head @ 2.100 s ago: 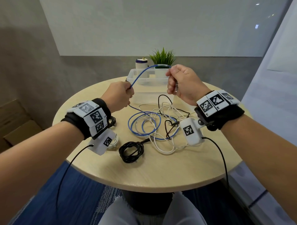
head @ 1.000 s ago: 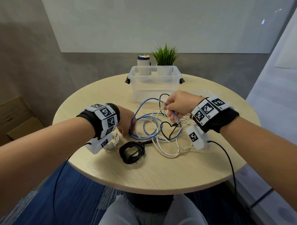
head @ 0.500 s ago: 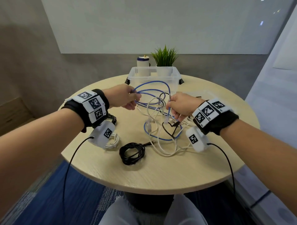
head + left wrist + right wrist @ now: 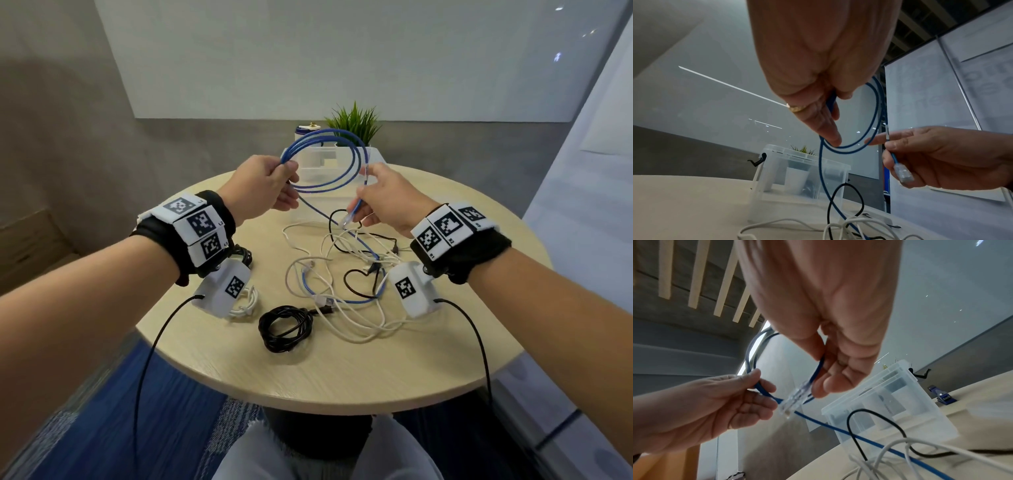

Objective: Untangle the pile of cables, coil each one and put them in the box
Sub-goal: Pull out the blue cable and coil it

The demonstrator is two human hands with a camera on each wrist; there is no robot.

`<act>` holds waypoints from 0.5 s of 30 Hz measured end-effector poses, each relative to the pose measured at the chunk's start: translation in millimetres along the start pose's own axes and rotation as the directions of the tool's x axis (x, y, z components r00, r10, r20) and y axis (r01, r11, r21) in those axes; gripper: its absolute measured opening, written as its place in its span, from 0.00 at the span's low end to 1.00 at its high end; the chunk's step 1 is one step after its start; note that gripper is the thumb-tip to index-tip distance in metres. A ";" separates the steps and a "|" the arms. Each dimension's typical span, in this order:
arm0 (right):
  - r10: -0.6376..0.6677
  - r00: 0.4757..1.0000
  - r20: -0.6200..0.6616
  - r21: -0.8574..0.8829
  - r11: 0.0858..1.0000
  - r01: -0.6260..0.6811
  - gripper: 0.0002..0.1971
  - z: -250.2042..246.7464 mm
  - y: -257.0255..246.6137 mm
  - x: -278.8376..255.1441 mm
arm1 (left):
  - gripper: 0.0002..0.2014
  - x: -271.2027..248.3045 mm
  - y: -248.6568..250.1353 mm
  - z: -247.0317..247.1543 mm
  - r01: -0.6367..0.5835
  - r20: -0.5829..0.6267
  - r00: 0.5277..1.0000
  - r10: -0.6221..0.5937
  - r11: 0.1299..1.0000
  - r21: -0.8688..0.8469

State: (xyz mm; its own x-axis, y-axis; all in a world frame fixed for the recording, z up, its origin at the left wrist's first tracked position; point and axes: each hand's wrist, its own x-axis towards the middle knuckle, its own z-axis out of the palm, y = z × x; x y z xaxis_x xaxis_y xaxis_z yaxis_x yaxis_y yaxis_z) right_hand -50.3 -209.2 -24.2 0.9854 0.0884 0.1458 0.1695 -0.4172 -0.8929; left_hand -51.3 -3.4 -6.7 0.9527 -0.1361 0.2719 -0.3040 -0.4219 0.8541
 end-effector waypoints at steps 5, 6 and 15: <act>0.015 0.999 0.048 -0.013 1.000 -0.015 0.20 3.9 2.8 -1.3 | 0.11 -4.4 5.2 -3.6 -0.151 -0.096 0.984 0.152 0.988 0.022; 0.026 0.999 0.047 -0.014 1.000 -0.026 0.19 3.8 4.0 -0.6 | 0.10 -4.6 5.5 -4.5 -0.166 -0.081 0.982 0.168 0.986 0.032; -0.018 0.982 0.188 -0.148 0.988 0.046 0.27 -4.3 7.1 -1.1 | 0.14 -11.4 1.9 -9.5 -0.004 0.105 0.994 0.024 0.983 -0.184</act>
State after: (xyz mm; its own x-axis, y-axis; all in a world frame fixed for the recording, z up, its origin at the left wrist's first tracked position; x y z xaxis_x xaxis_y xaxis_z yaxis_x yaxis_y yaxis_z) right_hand -50.1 -216.2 -28.9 0.9613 0.2640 0.0793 0.2158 -0.5417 -0.8124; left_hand -62.8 5.9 -4.0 0.9397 -0.2398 0.2439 -0.3025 -0.2497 0.9199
